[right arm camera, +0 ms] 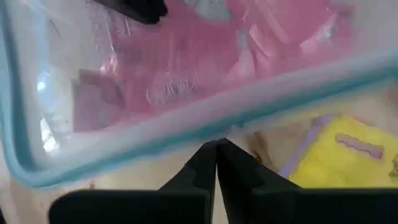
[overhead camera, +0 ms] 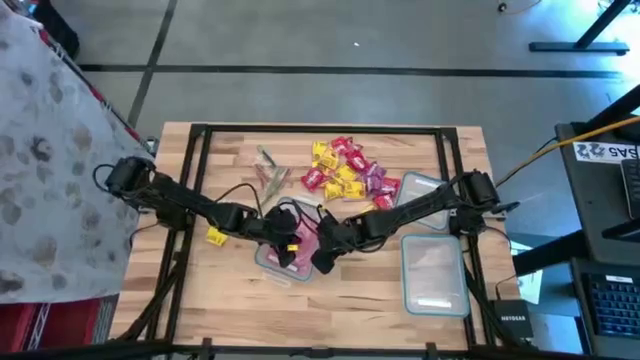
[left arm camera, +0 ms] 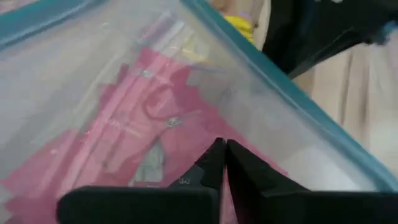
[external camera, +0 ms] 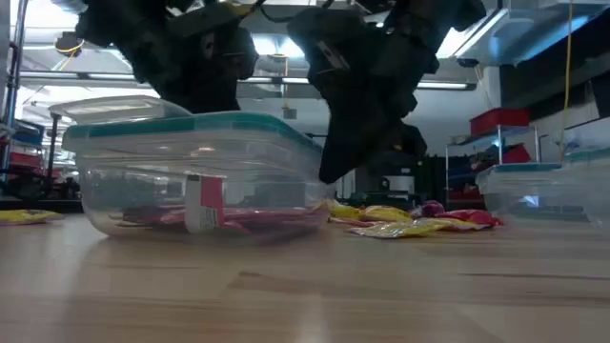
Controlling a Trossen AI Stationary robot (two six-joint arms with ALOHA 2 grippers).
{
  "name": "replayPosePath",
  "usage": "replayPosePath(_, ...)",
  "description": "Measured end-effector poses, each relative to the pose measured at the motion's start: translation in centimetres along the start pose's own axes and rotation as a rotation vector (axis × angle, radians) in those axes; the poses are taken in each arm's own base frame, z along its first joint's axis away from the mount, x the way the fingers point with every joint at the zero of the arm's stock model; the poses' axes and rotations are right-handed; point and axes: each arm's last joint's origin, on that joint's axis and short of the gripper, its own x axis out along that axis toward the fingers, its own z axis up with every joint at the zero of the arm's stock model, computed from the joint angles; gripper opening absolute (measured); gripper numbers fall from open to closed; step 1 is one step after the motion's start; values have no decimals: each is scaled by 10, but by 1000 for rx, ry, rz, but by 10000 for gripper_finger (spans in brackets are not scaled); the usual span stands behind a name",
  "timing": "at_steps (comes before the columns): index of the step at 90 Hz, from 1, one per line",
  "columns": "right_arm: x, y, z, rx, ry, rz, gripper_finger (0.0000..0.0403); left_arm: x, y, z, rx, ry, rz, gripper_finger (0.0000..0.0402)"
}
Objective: Sort candy
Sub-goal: Close the rectangular transparent bin
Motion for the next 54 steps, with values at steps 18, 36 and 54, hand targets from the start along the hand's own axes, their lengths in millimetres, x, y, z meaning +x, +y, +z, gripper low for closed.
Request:
replayPosePath(18, -5, -1, 1, -30, -9, -20, 0, 0, 1, 0, -8, -6, 4, 0)
replayPosePath(36, -63, -1, 7, -64, -72, -79, 0, 0, -1, 3, -45, -26, 2, 0)
replayPosePath(54, -96, 23, -4, -107, -113, 113, 0, -3, -6, 17, -78, -29, -11, 0)
